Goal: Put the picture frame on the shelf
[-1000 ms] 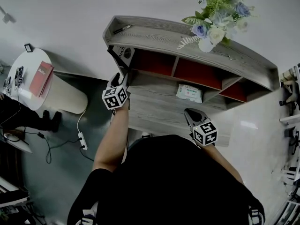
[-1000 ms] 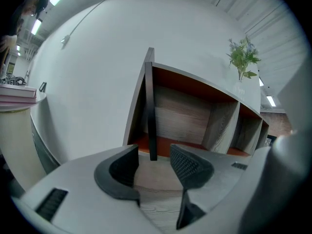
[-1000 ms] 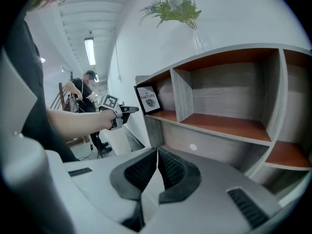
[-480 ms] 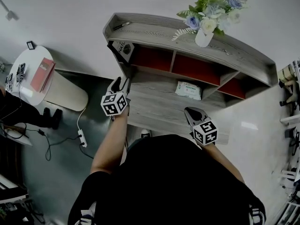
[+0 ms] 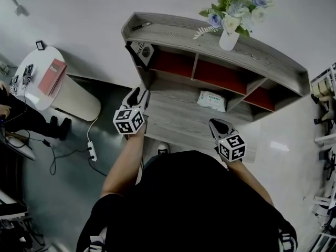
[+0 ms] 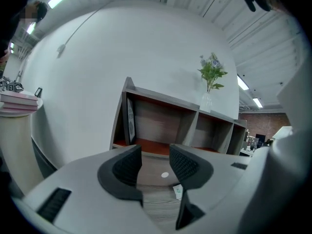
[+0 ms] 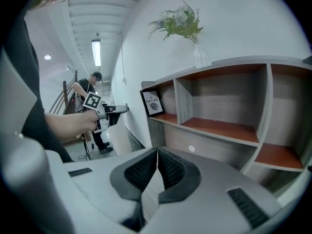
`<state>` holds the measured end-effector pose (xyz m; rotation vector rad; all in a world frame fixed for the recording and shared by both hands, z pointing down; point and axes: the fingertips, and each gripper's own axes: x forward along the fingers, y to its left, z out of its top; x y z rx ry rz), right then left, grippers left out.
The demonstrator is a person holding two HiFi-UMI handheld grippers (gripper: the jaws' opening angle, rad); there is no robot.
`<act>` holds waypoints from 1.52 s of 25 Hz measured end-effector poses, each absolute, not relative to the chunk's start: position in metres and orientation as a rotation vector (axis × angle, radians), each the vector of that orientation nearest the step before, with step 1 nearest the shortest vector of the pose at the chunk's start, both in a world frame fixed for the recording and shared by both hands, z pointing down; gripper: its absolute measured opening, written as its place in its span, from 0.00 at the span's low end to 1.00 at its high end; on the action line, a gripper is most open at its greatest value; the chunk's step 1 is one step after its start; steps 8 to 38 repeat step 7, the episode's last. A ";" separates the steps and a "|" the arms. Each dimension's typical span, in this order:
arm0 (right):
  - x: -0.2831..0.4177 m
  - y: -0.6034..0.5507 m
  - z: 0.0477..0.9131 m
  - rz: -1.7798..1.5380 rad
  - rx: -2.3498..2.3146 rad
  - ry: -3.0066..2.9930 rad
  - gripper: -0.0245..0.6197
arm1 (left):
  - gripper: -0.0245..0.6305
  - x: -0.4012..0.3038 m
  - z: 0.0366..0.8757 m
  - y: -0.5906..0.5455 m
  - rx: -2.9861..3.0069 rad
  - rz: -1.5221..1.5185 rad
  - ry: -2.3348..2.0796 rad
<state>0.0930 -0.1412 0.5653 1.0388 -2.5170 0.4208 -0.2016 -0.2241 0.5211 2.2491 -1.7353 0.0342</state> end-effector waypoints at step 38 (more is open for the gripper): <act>0.099 -0.134 0.559 0.402 1.038 -2.527 0.07 | 0.32 -0.188 0.502 -0.196 2.277 -0.024 -1.691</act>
